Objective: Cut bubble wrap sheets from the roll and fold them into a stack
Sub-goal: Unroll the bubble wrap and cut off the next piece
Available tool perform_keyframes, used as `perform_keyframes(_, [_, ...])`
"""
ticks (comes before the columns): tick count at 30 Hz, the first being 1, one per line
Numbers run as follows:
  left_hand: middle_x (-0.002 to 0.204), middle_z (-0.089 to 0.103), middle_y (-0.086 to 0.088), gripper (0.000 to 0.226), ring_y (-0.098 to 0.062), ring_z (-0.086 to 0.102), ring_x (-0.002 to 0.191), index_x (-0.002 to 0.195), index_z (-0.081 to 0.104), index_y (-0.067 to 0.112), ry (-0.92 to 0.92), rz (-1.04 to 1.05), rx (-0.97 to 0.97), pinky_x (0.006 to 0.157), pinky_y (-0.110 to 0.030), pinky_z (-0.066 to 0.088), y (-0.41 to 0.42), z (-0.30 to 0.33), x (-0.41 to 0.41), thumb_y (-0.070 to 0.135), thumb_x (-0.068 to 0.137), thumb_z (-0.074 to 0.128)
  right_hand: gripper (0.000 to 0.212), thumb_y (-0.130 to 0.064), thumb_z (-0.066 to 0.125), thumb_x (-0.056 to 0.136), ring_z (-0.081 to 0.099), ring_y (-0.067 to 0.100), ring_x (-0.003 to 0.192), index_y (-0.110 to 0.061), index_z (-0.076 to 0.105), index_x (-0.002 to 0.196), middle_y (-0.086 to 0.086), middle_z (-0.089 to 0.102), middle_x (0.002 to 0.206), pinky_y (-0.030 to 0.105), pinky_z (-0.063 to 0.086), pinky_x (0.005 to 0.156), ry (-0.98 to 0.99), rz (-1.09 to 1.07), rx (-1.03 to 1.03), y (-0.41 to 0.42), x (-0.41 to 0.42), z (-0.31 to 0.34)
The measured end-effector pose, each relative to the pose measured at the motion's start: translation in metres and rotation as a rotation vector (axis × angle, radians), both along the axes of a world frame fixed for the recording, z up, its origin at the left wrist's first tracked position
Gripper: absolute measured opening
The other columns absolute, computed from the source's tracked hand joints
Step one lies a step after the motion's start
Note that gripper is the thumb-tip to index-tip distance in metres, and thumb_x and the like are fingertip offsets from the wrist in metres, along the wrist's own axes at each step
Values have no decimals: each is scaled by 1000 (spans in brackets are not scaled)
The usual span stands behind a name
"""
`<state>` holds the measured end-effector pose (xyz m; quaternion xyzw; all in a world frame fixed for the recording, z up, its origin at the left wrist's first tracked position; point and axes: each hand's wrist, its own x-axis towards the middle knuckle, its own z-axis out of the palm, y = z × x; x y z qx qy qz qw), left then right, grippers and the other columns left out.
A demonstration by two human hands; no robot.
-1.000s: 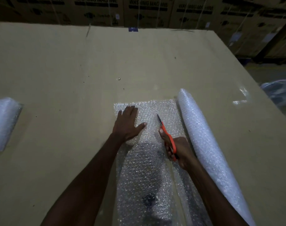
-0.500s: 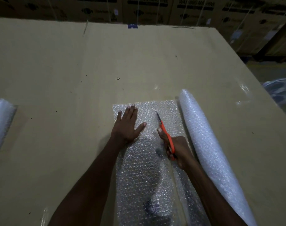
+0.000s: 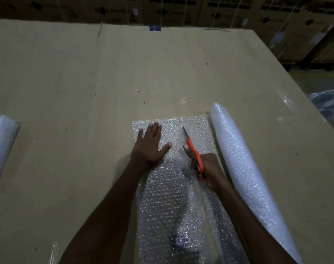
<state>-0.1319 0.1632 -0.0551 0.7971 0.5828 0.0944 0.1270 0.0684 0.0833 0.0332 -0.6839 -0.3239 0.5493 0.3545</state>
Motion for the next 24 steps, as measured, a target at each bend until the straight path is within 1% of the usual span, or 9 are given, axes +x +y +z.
perform_keyframes(3, [168, -4, -3, 92, -16, -7, 154, 160, 5, 12, 2, 1, -1, 124, -48, -3, -1, 0, 0, 74, 92, 8, 61, -57, 83, 74, 36, 15, 34, -9, 55, 49, 9, 48, 44, 20, 26, 41, 6, -18, -8, -1, -1, 0])
perform_keyframes(6, [168, -3, -3, 91, -15, -7, 154, 160, 6, 12, -13, 1, 8, 124, -47, -3, -2, 0, -1, 74, 93, 9, 61, -57, 82, 75, 35, 16, 35, -12, 53, 46, 11, 47, 48, 21, 25, 42, 20, -20, -6, 0, -3, 0])
perform_keyframes(13, [168, -2, -3, 89, -15, -6, 154, 160, 7, 12, -9, 3, 20, 125, -47, -2, -2, -1, -1, 73, 95, 11, 58, -52, 83, 77, 38, 14, 32, -11, 56, 46, 7, 50, 44, 19, 29, 40, 21, -25, 13, 9, -5, 2])
perform_keyframes(19, [168, -4, -1, 84, -13, -8, 154, 161, 5, 14, -7, 12, 27, 125, -45, -4, -3, -2, 0, 70, 99, 18, 59, -60, 84, 71, 38, 15, 35, -10, 58, 52, 10, 51, 50, 20, 30, 38, 0, -28, -11, 15, -5, 2])
perform_keyframes(24, [168, -5, 0, 84, -11, -10, 153, 161, 4, 14, -21, 17, 26, 125, -45, -5, -4, -1, 0, 70, 99, 18, 60, -57, 84, 73, 37, 15, 33, -8, 56, 52, 9, 49, 46, 19, 28, 38, 0, -35, -19, 16, -7, 0])
